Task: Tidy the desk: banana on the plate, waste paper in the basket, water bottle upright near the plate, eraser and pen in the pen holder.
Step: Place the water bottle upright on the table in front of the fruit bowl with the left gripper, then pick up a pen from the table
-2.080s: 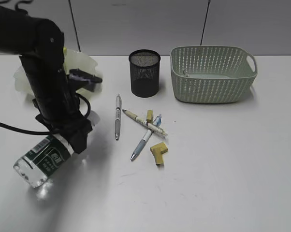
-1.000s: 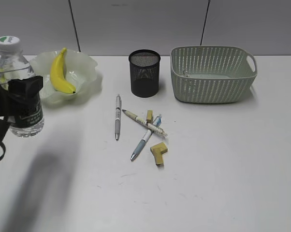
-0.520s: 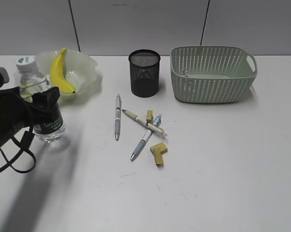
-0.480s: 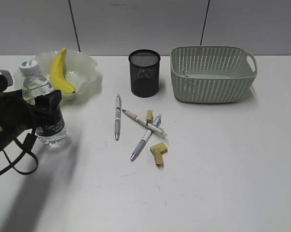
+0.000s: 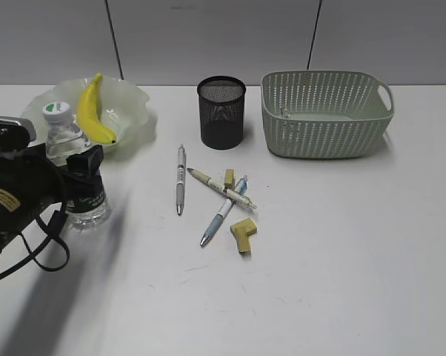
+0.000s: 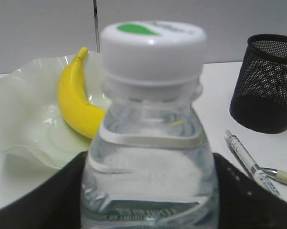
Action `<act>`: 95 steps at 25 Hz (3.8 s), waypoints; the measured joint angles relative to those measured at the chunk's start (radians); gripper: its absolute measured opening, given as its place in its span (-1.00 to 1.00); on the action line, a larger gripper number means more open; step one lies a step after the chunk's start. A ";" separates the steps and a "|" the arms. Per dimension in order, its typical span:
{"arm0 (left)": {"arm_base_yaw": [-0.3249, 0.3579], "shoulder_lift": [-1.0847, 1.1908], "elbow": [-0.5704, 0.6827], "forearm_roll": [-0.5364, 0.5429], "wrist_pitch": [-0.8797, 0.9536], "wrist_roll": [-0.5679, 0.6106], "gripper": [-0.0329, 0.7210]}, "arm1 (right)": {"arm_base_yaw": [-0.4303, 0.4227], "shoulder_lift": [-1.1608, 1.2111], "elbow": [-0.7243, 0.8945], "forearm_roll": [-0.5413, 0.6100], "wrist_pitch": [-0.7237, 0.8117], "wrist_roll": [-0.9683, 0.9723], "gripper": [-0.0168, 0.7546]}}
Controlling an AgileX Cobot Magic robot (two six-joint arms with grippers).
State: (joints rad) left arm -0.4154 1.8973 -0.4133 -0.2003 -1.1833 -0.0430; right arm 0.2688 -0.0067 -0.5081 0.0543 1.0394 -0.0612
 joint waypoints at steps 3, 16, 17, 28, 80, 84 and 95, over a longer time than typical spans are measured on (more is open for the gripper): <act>0.000 -0.002 0.000 -0.003 -0.007 0.000 0.62 | 0.000 0.000 0.000 0.000 0.000 0.000 0.53; 0.000 -0.244 0.000 -0.001 -0.002 -0.001 0.68 | 0.000 0.000 0.000 0.000 0.000 0.000 0.53; 0.000 -0.278 0.000 -0.001 0.016 -0.001 0.68 | 0.000 0.000 0.000 0.000 0.000 0.000 0.53; 0.018 -0.794 -0.119 -0.005 0.963 0.054 0.65 | 0.000 0.000 0.000 0.000 0.000 0.000 0.53; 0.050 -1.904 -0.124 0.207 2.251 0.027 0.29 | 0.000 0.267 -0.027 0.093 -0.060 -0.095 0.53; 0.050 -1.904 -0.124 0.210 2.244 0.027 0.27 | 0.000 0.370 -0.043 0.093 -0.165 -0.102 0.53; 0.050 -1.904 -0.124 0.210 2.244 0.027 0.26 | 0.000 0.648 -0.046 0.096 -0.399 -0.134 0.53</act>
State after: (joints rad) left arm -0.3652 -0.0068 -0.5377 0.0100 1.0612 -0.0164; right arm 0.2688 0.6416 -0.5537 0.1500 0.6400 -0.1951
